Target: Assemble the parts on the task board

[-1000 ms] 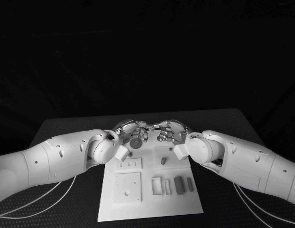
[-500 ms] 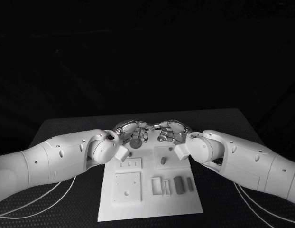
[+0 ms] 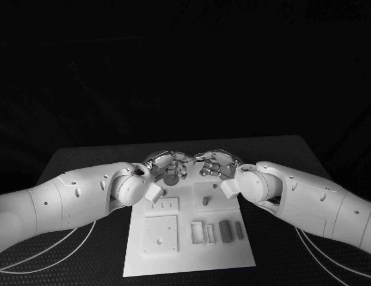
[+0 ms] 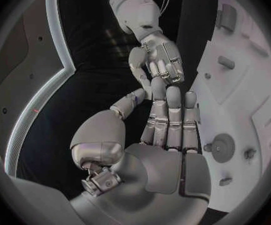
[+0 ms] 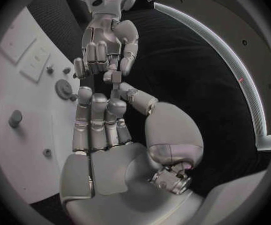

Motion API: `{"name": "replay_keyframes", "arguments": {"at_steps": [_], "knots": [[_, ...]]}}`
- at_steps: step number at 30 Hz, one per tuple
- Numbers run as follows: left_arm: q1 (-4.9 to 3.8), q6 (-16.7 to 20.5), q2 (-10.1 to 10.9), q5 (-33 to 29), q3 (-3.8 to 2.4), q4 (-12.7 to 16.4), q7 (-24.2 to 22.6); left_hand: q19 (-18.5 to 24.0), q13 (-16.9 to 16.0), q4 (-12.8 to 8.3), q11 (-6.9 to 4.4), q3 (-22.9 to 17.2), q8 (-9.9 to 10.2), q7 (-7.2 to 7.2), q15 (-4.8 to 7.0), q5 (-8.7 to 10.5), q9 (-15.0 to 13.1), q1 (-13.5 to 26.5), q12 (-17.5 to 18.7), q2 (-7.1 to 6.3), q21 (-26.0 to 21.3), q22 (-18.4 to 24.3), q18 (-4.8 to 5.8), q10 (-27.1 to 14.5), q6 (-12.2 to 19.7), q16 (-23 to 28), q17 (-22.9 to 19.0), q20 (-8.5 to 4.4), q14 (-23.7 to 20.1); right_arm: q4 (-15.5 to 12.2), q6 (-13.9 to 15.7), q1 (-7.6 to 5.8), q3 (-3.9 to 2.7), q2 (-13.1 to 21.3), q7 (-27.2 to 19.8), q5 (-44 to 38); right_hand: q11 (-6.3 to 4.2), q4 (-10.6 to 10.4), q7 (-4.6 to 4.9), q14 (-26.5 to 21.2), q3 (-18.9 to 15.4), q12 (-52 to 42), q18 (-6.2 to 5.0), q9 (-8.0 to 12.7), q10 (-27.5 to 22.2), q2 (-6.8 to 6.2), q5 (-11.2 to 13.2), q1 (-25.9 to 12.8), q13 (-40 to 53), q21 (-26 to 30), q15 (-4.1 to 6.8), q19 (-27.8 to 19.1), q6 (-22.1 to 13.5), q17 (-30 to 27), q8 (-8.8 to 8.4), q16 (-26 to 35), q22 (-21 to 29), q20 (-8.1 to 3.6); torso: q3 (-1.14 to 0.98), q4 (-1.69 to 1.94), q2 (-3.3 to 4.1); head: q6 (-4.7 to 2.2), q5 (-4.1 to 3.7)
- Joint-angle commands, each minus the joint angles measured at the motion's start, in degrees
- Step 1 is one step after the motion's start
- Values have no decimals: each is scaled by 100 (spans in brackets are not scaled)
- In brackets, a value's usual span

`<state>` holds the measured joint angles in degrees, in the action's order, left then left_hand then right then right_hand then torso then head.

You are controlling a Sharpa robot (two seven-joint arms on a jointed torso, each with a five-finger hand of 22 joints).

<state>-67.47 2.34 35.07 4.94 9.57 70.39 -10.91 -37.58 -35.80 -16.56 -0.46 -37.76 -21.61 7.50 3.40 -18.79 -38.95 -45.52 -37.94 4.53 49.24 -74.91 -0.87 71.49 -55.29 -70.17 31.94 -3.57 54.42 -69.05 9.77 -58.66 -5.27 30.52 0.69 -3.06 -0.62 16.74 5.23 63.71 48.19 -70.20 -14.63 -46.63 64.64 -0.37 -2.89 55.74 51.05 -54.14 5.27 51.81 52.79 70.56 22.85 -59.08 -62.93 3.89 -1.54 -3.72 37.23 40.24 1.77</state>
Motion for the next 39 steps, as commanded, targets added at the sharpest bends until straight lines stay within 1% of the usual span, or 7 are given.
{"name": "replay_keyframes", "arguments": {"at_steps": [1, 9, 19, 28, 30, 35, 39], "knots": [[-24, -33, 1, 11, -25, 17, -104, -35, -7, -13, -156, -27, -32, -386, 39, -24, -28, -4, -40, 66, 31, -118, 87, -112, -633, -39, -11, -410, 37, 43, -12, 24, 16, 29, -22, -62, -35, 5, 14, -78, -61, 94, -19, 52, -223, -94, 10, -168, -53, 65, -30, -118, 165, -53, -109, 87, 28, 39, -2, 0, -2, 5, 6], [-25, 174, 10, 48, -25, -1, 18, -70, -3, -22, -186, -54, -59, -414, 80, -148, -111, 16, -109, 41, 87, -118, 87, -73, -678, -98, -26, -451, 85, -82, -287, 24, 17, 46, -29, -60, 66, 6, 103, -280, -1217, 335, -31, 246, -398, -410, -299, -425, -289, 208, -183, -469, 68, -267, -545, 306, 124, 225, -5, -3, 1, 7, 22], [-25, 153, 35, 109, -25, -30, 182, -95, 2, -23, -203, -78, -68, -429, 104, -196, -148, -12, -140, 4, 123, -120, 87, -48, -703, -126, -35, -478, 113, 24, -44, 24, 17, 134, -276, -30, 155, -42, 185, -461, -1631, 489, -13, 387, -567, -537, -345, -790, -430, 353, -277, -668, -47, -374, -776, 433, 217, 324, 2, 2, -5, 10, 33], [-36, -176, 233, 354, -32, -78, 837, -136, 18, -25, -231, -90, -79, -455, 144, -368, -212, -12, -189, -44, 189, -119, 87, 5, -756, -173, -54, -519, 169, 579, 214, -148, 17, 321, -644, -327, 233, -5, 278, -761, -2011, 839, -21, 494, -781, -466, -700, -842, -883, 611, -474, -1064, -127, -736, -992, 700, 367, 503, -5, 4, -10, 27, 80], [-79, -299, 290, 421, -32, -79, 1026, -141, 19, -25, -234, -89, -79, -457, 148, -377, -217, -8, -193, -44, 195, -119, 87, 11, -761, -177, -55, -522, 175, 743, 209, -220, 17, 349, -703, -377, 257, -2, 300, -874, -2070, 950, -15, 508, -872, -460, -727, -834, -1019, 690, -529, -1192, -153, -852, -1036, 780, 406, 552, -6, 5, -6, 29, 89], [-241, -733, 437, 790, -32, -25, 1606, -152, 26, -28, -242, -94, -78, -463, 156, -396, -228, -10, -199, -48, 209, -118, 87, 21, -768, -184, -61, -532, 185, 1107, -161, -418, 17, 383, -772, -674, 406, -10, 419, -1390, -2165, 1808, 105, 508, -1202, -426, -743, -786, -1928, 1137, -892, -1869, -279, -1642, -1141, 1328, 586, 750, -17, 13, -8, 48, 137], [-472, -1623, 502, 1070, -29, -32, 2275, -150, 32, -33, -245, -103, -75, -466, 159, -403, -234, -22, -199, -62, 215, -118, 87, 23, -769, -186, -65, -540, 188, 1295, -379, -571, 18, 397, -838, -1264, 511, -9, 478, -1633, -2161, 2380, 146, 515, -1341, -394, -686, -762, -2531, 1372, -1059, -2159, -333, -2177, -1175, 1621, 687, 830, -17, 5, -8, 74, 164]]}}
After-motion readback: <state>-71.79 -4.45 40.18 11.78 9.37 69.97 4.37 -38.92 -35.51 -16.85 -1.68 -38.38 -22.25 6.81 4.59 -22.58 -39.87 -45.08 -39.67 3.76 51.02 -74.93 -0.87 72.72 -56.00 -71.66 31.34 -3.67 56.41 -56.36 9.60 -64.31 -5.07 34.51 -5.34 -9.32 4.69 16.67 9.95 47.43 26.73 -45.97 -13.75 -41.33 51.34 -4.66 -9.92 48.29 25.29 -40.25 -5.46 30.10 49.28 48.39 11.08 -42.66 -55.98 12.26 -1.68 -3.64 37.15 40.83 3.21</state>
